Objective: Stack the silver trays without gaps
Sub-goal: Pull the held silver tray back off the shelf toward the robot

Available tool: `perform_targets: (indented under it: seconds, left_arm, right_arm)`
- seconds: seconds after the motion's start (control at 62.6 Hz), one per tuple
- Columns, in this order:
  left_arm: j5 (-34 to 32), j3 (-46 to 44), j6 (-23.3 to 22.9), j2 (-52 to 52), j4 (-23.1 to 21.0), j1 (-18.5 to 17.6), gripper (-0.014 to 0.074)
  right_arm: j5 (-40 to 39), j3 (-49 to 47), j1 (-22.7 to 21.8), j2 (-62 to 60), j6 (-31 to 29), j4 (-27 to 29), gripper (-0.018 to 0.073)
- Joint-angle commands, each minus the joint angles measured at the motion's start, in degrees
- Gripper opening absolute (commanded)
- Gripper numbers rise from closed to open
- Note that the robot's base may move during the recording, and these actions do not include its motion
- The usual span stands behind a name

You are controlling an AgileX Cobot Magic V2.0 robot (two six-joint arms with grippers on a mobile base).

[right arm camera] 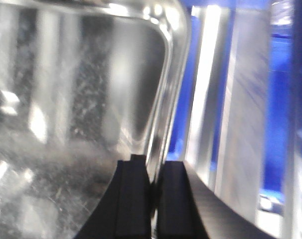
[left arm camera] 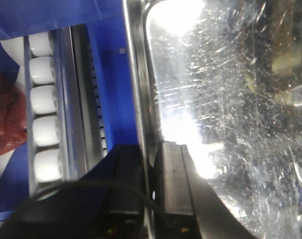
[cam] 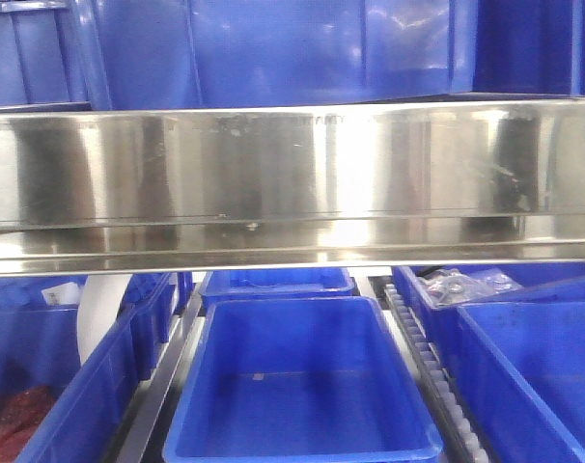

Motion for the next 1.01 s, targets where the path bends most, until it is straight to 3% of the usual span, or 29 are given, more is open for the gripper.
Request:
perform_targets:
  seconds: [0.0, 0.432, 0.623, 0.991]
  left_arm:
    - [4.12, 0.97, 2.39, -4.28, 2.51, -0.76, -0.0041]
    - [-0.45, 19.28, 1.95, -15.79, 1.47, -0.76, -0.0041]
    - [-0.45, 25.23, 0.75, -19.96, 1.15, -0.85, -0.0041]
    - [1.64, 26.58, 0.25, -25.55, 1.31, -4.04, -0.0040]
  right_arm:
    - [-2.35, 0.54, 1.93, -4.67, 0.00, -2.70, 0.0065]
    - [-7.13, 15.95, 5.28, -12.96, 2.76, -4.26, 0.0065]
    - [-6.66, 18.24, 6.42, -15.10, 2.82, -4.35, 0.0065]
    - [-4.27, 17.36, 9.51, -19.57, 2.89, -4.52, 0.0065]
